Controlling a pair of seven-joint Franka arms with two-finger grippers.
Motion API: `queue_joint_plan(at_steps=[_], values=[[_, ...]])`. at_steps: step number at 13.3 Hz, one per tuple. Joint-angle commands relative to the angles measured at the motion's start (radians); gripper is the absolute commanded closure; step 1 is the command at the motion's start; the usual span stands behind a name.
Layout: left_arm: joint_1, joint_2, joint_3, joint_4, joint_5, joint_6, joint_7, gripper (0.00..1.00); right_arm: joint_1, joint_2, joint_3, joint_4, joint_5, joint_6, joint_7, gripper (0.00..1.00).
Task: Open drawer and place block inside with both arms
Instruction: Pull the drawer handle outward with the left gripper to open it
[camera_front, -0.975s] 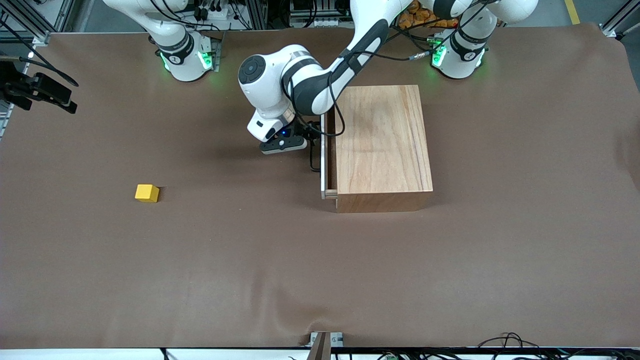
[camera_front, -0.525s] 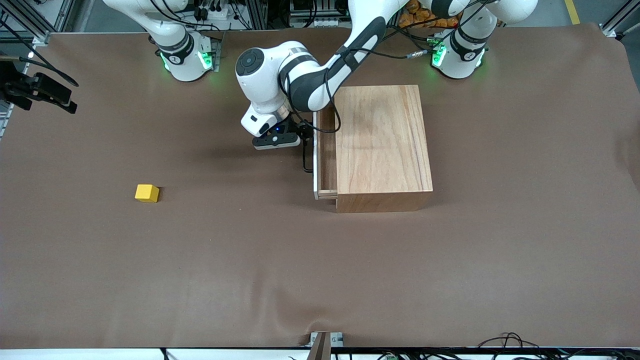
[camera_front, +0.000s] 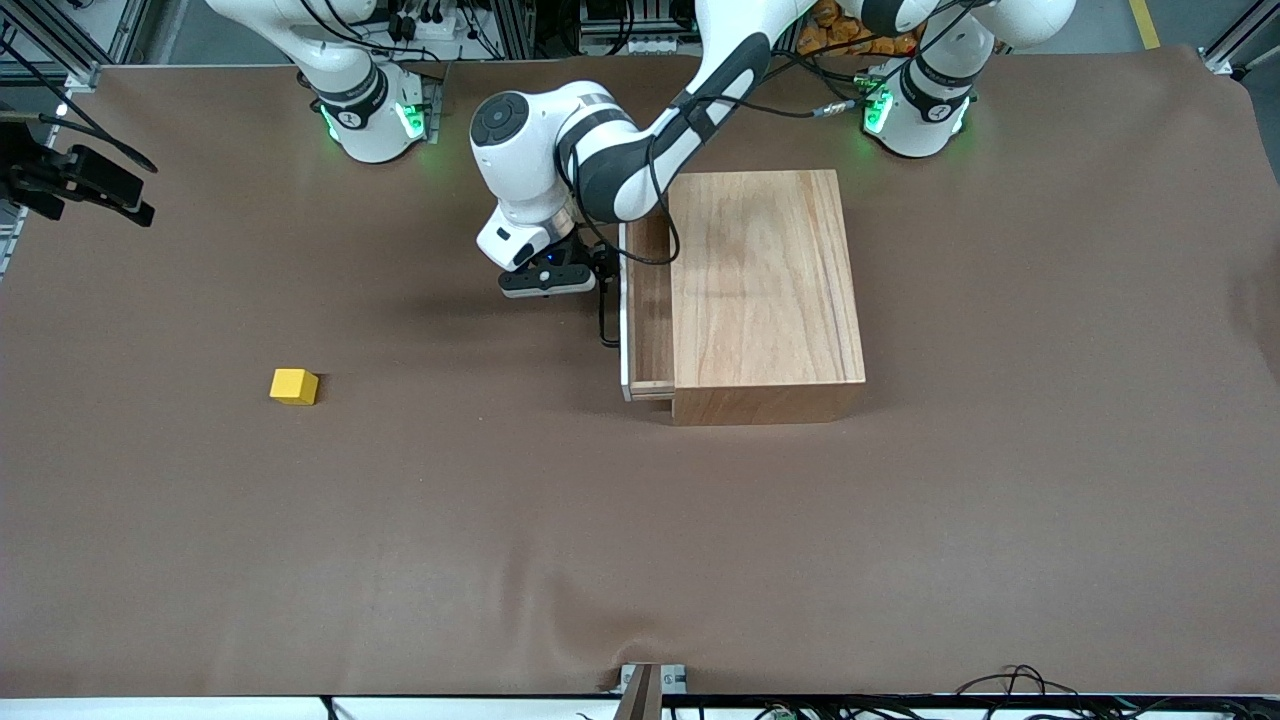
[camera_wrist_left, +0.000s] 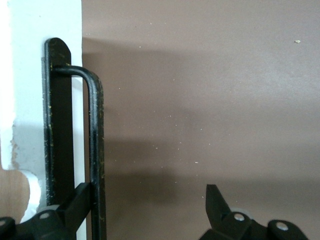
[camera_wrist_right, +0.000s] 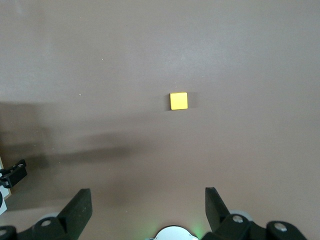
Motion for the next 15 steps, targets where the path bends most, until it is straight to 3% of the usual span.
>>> queue_joint_plan(at_steps=[1, 15], values=[[-0.010, 0.023, 0.002, 0.027, 0.011, 0.051, -0.007, 0.00, -0.006, -0.010, 0.003, -0.006, 0.001, -0.004, -0.005, 0.00], [-0.012, 0.035, -0.022, 0.030, 0.006, 0.149, -0.022, 0.00, -0.006, -0.010, 0.003, -0.006, 0.001, -0.006, -0.005, 0.00]])
